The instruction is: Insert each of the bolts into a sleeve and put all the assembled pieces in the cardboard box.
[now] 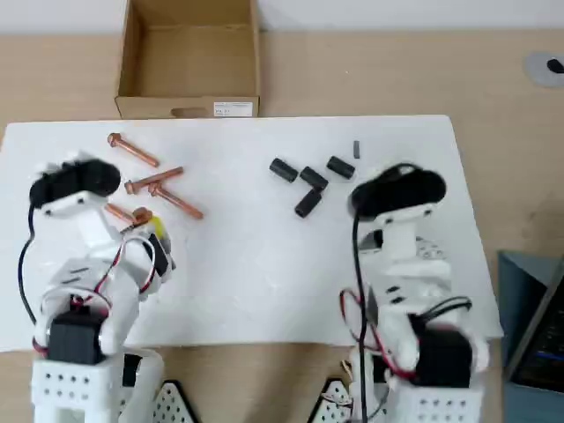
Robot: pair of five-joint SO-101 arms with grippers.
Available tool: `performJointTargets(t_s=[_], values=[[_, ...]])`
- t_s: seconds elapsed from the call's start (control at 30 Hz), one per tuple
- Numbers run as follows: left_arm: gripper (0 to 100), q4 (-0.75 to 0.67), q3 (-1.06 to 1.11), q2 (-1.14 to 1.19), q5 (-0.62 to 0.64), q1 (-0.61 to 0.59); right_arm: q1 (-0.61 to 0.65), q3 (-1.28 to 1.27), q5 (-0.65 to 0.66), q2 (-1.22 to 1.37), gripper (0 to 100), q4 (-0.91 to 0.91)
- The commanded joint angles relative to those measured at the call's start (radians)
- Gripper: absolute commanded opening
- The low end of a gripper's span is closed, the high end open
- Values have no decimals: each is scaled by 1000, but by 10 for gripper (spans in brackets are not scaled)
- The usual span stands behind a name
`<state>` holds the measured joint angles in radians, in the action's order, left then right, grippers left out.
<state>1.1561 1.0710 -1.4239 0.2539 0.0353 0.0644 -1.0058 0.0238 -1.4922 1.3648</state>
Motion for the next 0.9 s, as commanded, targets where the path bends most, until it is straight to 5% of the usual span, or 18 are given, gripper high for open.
performJointTargets(t_s=[0.0, 0.23, 0.5, 0.67, 0.87], values=[[2, -48, 48, -134, 25, 6, 77, -64, -32, -108, 9, -48], [1, -126, 157, -418, 29, 14, 243, -142, -43, -252, 9, -60], [1, -129, 74, -400, 242, 153, 447, -194, -43, -360, 9, -61], [1, -130, 61, -400, 256, 295, 567, -211, -43, -401, 9, -61], [2, -259, 61, -400, 256, 328, 687, -213, -43, -407, 9, -61]])
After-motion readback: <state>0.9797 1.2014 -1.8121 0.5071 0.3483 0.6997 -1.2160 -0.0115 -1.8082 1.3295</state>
